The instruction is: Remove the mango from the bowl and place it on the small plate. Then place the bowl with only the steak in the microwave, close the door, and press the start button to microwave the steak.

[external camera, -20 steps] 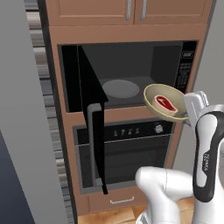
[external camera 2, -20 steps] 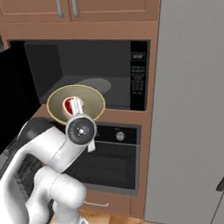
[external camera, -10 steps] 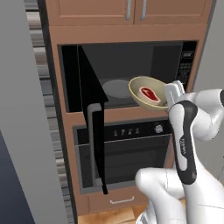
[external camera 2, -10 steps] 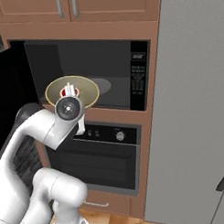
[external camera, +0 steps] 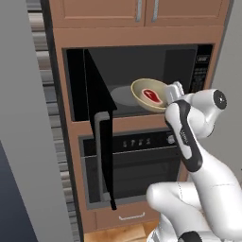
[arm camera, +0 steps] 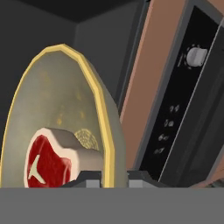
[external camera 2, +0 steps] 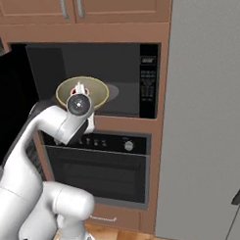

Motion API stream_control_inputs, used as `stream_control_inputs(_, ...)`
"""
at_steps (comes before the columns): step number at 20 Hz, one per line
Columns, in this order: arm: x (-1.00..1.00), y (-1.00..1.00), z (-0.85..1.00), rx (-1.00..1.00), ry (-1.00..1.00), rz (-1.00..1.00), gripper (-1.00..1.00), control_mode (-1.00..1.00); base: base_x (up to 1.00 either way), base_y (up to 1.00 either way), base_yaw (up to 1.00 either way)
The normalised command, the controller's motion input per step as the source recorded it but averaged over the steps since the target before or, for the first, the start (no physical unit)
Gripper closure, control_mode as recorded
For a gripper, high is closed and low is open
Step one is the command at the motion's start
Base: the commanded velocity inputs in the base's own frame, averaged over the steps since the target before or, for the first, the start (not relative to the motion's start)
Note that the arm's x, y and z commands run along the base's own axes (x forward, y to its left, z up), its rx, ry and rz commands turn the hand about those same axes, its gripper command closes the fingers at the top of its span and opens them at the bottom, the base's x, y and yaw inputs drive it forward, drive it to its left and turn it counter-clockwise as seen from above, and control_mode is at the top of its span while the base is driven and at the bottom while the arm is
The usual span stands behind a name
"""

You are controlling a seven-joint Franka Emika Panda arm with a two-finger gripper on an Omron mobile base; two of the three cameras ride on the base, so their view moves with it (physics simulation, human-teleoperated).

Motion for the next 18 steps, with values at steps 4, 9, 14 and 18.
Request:
stream_control_inputs(4,0.59,0.03,-0.06,0.00,0.06,0.00,1.00,-1.00,0.00,0.00,0.00)
stream_control_inputs(9,0.58,0.09,-0.06,0.00,0.06,0.02,1.00,-1.00,0.00,0.00,0.00)
stream_control_inputs(14,0.63,0.11,-0.19,0.00,0.02,0.02,1.00,-1.00,0.00,0.00,0.00)
stream_control_inputs(18,0.59,0.08,-0.26,0.00,0.00,0.00,1.00,-1.00,0.00,0.00,0.00)
